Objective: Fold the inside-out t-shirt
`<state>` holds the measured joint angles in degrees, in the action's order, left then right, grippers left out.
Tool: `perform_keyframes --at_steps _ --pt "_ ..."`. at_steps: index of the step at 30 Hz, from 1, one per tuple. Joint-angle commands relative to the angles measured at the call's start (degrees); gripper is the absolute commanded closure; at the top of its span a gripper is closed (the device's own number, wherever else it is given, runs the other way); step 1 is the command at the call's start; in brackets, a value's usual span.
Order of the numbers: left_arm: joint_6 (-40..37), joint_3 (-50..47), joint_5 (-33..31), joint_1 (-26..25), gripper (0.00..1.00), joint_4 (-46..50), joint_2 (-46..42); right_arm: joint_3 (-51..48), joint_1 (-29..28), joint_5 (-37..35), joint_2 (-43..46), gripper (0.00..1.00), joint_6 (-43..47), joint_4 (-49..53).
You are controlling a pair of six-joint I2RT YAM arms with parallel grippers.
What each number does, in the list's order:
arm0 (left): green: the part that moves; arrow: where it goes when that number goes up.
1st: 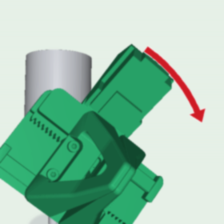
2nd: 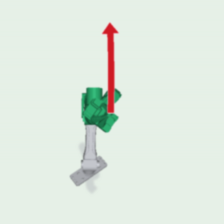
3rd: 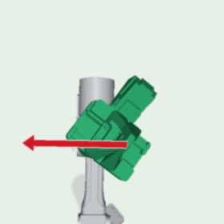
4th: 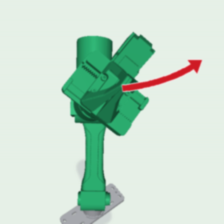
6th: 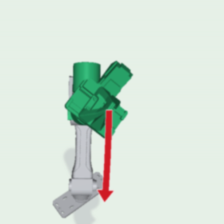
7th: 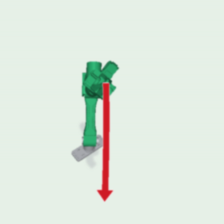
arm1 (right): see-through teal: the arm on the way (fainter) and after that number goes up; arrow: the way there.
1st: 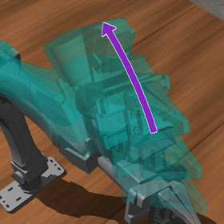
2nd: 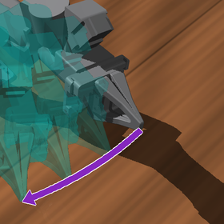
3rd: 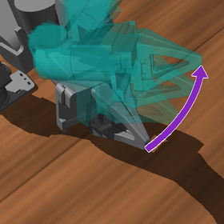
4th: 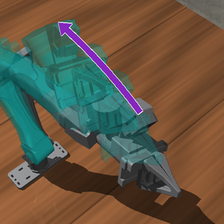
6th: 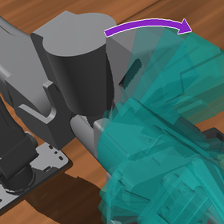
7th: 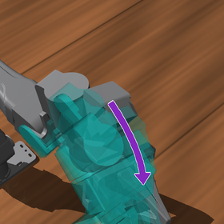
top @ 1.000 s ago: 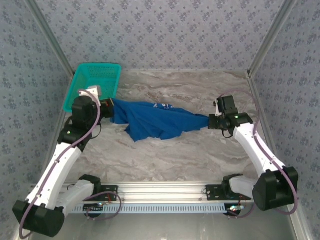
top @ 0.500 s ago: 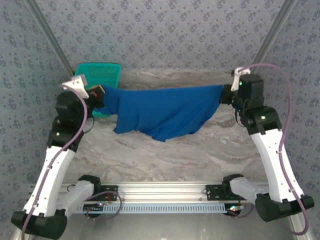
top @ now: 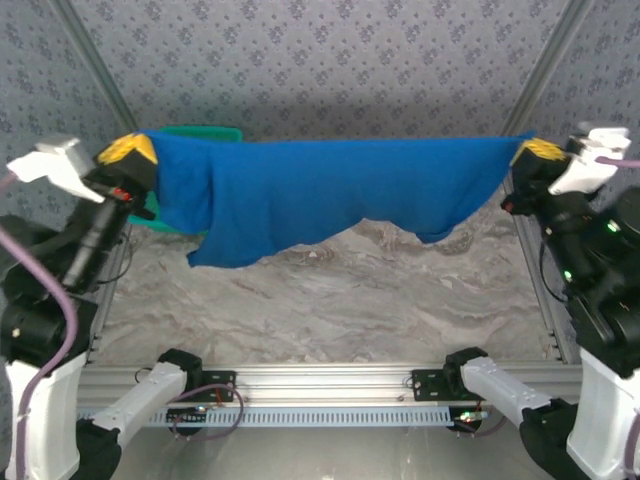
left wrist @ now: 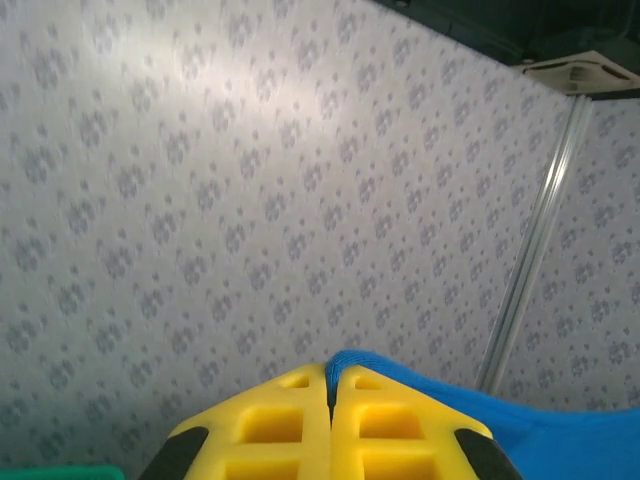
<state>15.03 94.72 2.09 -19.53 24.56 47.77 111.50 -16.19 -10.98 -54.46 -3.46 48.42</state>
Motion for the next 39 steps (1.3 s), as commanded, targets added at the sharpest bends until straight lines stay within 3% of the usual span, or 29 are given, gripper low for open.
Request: perform_keyframes --at_steps 1,7,12,16,22,24,28,31,33,37,39 --pt "-5.42 7.96 -2.99 0.1 1.0 6.59 7.09 1.87 -0.08 -3.08 -2.27 1.0 1.61 1.88" --pt "-8.92 17.7 -6.25 2.44 1.0 10.6 24.26 0.02 1.72 -5.44 -10.16 1.0 3.55 -3.95" --pt "-10.17 28.78 -1.62 6.43 1.0 10.53 37.82 3.78 10.41 1.69 -20.74 1.0 -0.27 -9.31" --pt "-12.2 44.98 1.59 8.04 1.0 13.9 49.22 10.77 14.62 5.94 -28.26 1.0 -1.88 -11.8" --pt "-11.87 76.72 5.59 9.97 1.0 22.04 65.04 24.75 16.25 9.74 -36.08 1.0 -1.79 -9.0" --pt "-9.9 79.13 8.19 10.92 1.0 21.75 65.28 27.32 16.43 10.8 -36.47 1.0 -1.59 -7.98" --pt "-6.36 70.75 15.35 11.16 1.0 21.78 58.83 25.55 16.42 11.91 -33.3 1.0 -0.48 -5.82" --pt "-5.54 58.13 19.32 9.15 1.0 24.04 51.46 18.44 16.41 12.87 -28.93 1.0 -0.26 -2.16" --pt "-4.74 42.73 20.93 6.66 1.0 23.02 44.55 8.46 16.1 14.3 -24.42 1.0 -1.77 -0.85" --pt "1.9 -4.24 28.58 0.81 1.0 2.83 25.83 -20.14 14.89 10.94 -10.48 1.0 -7.88 1.28" --pt "5.92 -18.74 31.91 -1.47 1.0 -1.35 20.85 -32.5 15.91 10.36 -3.99 1.0 -11.52 3.07"
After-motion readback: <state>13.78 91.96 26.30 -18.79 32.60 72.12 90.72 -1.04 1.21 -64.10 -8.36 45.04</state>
